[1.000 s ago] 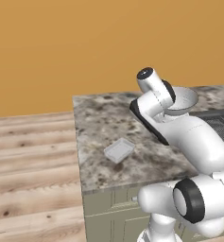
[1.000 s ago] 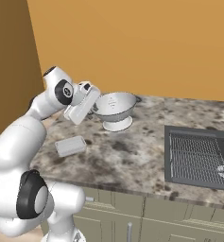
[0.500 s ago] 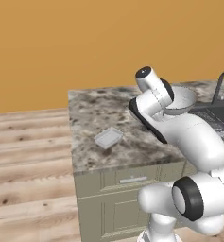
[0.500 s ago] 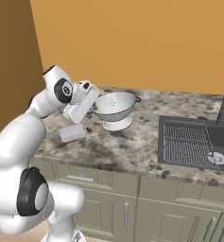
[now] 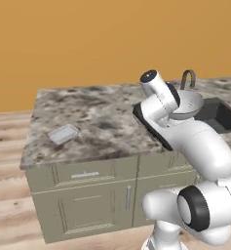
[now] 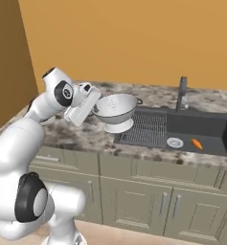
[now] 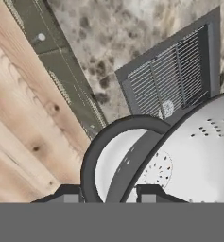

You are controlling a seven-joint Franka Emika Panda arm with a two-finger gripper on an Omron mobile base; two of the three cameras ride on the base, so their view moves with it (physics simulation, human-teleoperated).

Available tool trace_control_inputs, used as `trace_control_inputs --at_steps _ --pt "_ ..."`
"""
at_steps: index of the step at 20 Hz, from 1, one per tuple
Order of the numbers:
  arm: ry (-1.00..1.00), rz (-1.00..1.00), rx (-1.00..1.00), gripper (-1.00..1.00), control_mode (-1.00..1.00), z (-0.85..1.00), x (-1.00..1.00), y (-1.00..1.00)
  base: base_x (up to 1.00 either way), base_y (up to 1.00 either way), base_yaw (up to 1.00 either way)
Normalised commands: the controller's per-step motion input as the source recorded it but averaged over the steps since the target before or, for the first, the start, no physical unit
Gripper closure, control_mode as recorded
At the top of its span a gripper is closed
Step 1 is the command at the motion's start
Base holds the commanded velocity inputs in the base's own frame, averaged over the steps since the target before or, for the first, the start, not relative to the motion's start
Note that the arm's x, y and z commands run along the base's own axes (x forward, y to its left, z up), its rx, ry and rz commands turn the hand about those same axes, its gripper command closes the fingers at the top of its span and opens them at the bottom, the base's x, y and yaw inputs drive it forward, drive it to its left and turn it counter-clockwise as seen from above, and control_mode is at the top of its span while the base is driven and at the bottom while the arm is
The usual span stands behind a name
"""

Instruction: Pick the tupperware and colander and place them in the sink. Then turn on the water.

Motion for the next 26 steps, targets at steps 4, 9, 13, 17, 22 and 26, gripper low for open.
trace_control_inputs --at_steps 4,9,13,17,22,26 --pt "0.0 0.0 0.0 1.0 1.0 0.0 0.0 0.0 -0.12 -1.0 0.0" --pt "0.0 0.0 0.0 1.0 1.0 0.0 0.0 0.0 -0.05 -0.97 0.0" --pt "0.0 0.0 0.0 1.0 1.0 0.0 0.0 0.0 0.0 -0.91 0.0" --pt "0.0 0.0 0.0 1.0 1.0 0.0 0.0 0.0 0.0 -0.74 0.0" --pt "0.0 0.0 0.0 1.0 1.0 0.0 0.0 0.0 0.03 -0.65 0.02" --pt "0.0 0.0 0.0 1.0 1.0 0.0 0.0 0.0 0.17 -0.36 0.04"
